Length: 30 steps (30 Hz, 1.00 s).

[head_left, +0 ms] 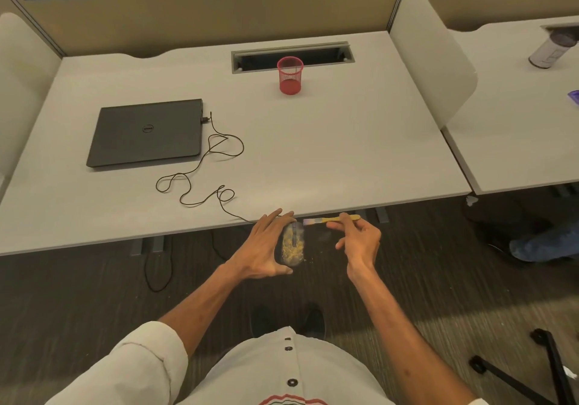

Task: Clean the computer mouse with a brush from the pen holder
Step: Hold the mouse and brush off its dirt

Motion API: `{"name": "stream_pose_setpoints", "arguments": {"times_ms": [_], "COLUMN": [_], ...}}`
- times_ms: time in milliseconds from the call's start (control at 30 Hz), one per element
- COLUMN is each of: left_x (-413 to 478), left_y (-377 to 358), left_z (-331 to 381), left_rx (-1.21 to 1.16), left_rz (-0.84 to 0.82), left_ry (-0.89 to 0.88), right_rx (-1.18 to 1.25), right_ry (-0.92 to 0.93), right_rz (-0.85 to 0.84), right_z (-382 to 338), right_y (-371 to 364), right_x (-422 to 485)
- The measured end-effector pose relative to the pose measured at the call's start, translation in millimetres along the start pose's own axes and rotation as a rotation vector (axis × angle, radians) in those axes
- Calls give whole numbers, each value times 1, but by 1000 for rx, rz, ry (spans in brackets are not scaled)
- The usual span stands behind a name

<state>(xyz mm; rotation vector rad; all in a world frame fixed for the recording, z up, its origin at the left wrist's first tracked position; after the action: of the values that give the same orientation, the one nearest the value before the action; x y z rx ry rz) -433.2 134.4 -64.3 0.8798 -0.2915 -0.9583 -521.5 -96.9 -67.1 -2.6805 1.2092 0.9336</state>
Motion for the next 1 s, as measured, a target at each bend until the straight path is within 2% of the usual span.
{"name": "stream_pose_setpoints", "arguments": {"times_ms": [200, 333, 467, 633, 767, 1000], "left_x": [2, 3, 2, 1, 3, 2], "left_y": [0, 3, 4, 4, 4, 6], "left_z": [2, 1, -1, -4, -3, -4], "left_rx": [-20, -28, -29, -41, -40, -44], "left_rz": [19, 24, 24, 6, 0, 7], "left_ry": [0, 9, 20, 43, 33, 42], "right_rx": [3, -116, -125, -9, -22, -124], "right_ry": [-1, 37, 35, 33, 66, 27], "right_rz": [-69, 12, 82, -22, -90, 25], "right_z": [4, 5, 6, 0, 0, 10], "right_y": [-14, -3, 10, 3, -13, -4], "right_x": [-8, -8, -3, -4, -14, -14]}}
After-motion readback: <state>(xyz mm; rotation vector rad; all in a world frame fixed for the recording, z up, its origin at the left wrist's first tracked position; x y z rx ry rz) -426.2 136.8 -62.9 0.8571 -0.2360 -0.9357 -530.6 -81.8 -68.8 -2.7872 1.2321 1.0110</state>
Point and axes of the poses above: each hand's wrist, its own x-axis towards the middle knuckle, its own y-axis out of the back of the hand, z = x × y, the point moved 5 cm from there along x, towards the middle knuckle, and after that the axes turned 6 degrees about -y, right-handed, at the moved point
